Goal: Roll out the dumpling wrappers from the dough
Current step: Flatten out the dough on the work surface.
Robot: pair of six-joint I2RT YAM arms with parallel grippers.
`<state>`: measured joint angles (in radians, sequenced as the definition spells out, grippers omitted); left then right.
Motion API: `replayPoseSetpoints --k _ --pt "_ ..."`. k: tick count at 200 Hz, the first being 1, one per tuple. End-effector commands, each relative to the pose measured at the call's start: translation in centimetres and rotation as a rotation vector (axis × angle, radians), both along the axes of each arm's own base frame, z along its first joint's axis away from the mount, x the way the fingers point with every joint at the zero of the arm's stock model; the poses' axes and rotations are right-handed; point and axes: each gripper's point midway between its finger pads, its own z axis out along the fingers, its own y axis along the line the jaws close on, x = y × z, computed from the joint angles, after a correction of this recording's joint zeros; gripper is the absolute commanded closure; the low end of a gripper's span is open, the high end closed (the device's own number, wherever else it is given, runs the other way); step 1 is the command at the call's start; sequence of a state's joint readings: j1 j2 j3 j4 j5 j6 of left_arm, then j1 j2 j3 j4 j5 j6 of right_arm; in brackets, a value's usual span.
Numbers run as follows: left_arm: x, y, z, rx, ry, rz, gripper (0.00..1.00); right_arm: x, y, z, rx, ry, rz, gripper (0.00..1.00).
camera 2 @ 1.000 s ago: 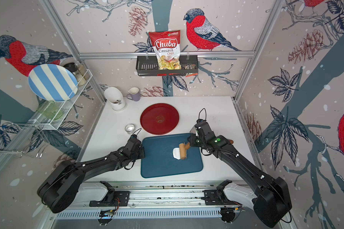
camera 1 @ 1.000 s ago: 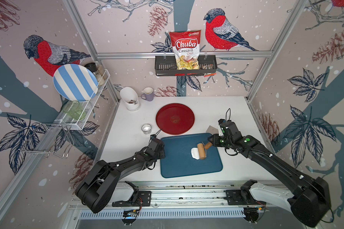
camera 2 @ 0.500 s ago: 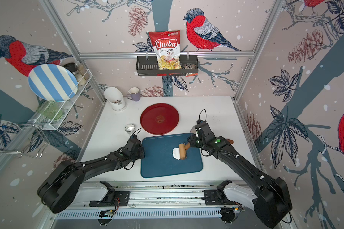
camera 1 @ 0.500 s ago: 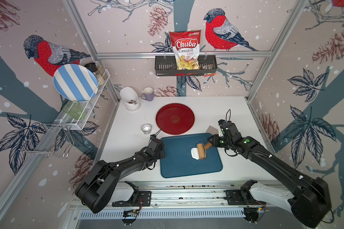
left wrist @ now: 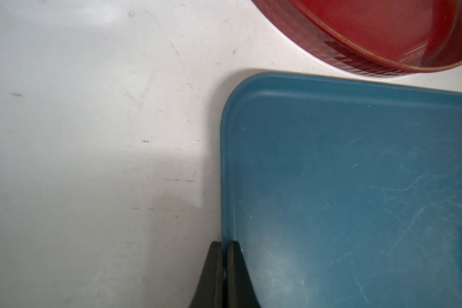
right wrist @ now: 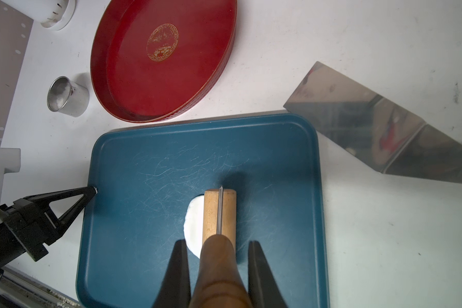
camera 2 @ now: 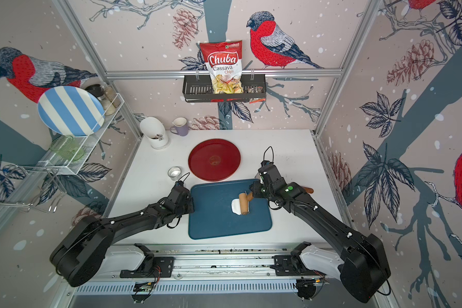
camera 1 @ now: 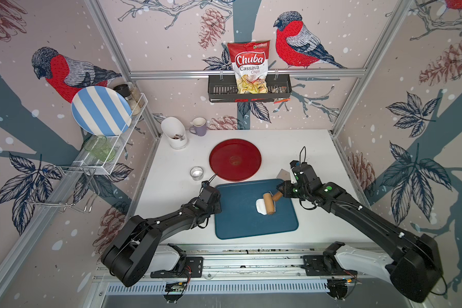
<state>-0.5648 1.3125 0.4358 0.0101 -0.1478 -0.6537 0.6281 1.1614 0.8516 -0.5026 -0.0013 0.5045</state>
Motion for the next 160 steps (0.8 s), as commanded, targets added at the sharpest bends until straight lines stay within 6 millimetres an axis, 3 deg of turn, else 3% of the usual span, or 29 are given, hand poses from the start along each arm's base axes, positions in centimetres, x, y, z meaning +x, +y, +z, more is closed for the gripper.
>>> replayPoseSetpoints --k 1,125,160 --pt "-0.4 0.4 -0.5 0.021 0.023 0.001 1.00 -3.0 -0.3 -2.4 -0.035 0.152 0.039 1.00" --pt "-0.4 0.4 -0.5 0.021 0.024 0.000 1.00 -3.3 1.5 -2.2 -0.023 0.161 0.065 1.00" --pt "-0.4 0.4 -0.5 0.022 0.025 0.003 1.00 -2.2 0.1 -1.0 -0.026 0.122 -0.005 1.00"
